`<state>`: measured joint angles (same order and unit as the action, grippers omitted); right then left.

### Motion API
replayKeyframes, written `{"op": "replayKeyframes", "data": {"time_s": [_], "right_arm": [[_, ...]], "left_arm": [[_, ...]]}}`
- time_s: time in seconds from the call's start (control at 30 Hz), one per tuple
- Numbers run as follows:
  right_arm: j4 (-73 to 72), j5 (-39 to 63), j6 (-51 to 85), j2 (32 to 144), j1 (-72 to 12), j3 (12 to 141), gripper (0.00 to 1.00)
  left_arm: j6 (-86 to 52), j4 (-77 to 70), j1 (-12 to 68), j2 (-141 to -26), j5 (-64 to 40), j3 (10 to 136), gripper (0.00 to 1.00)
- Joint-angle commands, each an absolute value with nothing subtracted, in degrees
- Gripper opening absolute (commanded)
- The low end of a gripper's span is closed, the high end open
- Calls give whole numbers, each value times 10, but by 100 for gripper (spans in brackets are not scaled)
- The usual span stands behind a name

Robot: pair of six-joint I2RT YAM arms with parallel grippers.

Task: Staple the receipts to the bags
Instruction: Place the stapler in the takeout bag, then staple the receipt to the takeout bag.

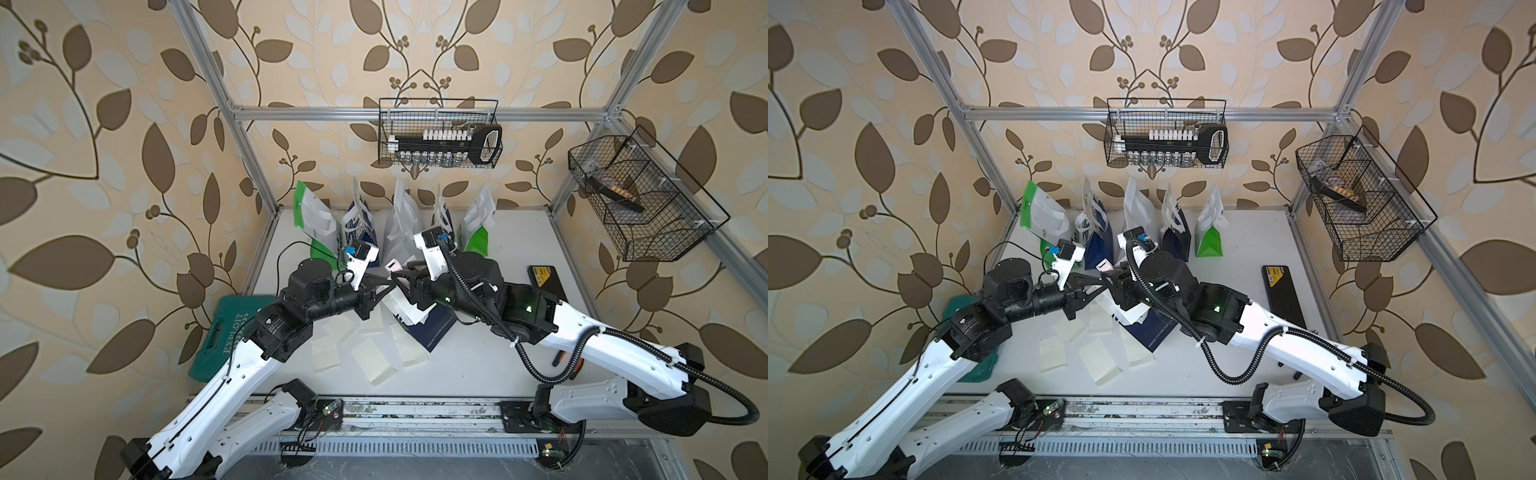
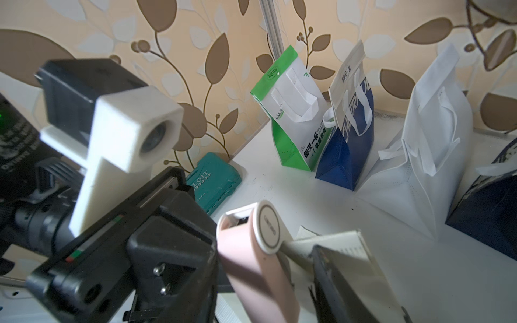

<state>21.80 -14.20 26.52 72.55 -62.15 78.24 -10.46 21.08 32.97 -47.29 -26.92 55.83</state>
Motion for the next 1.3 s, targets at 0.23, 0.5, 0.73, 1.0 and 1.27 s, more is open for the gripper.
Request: {"op": "replayKeyframes", "data": {"time_s": [0.23, 0.5, 0.73, 1.0, 1.27], "right_arm": [[300, -42, 179, 621, -600, 791, 69], [358, 241, 94, 619, -472, 797, 76], [366, 346, 32, 640, -449, 803, 86], [391, 412, -23, 700, -448, 828, 89], [402, 471, -46, 738, -449, 850, 86]], "left_arm": [[-2, 271, 330, -500, -370, 643, 0], [87, 371, 330, -542, -468, 702, 0], [89, 370, 331, -548, -502, 689, 0], [89, 365, 339, -542, -527, 686, 0], [83, 356, 344, -548, -506, 683, 0]]}}
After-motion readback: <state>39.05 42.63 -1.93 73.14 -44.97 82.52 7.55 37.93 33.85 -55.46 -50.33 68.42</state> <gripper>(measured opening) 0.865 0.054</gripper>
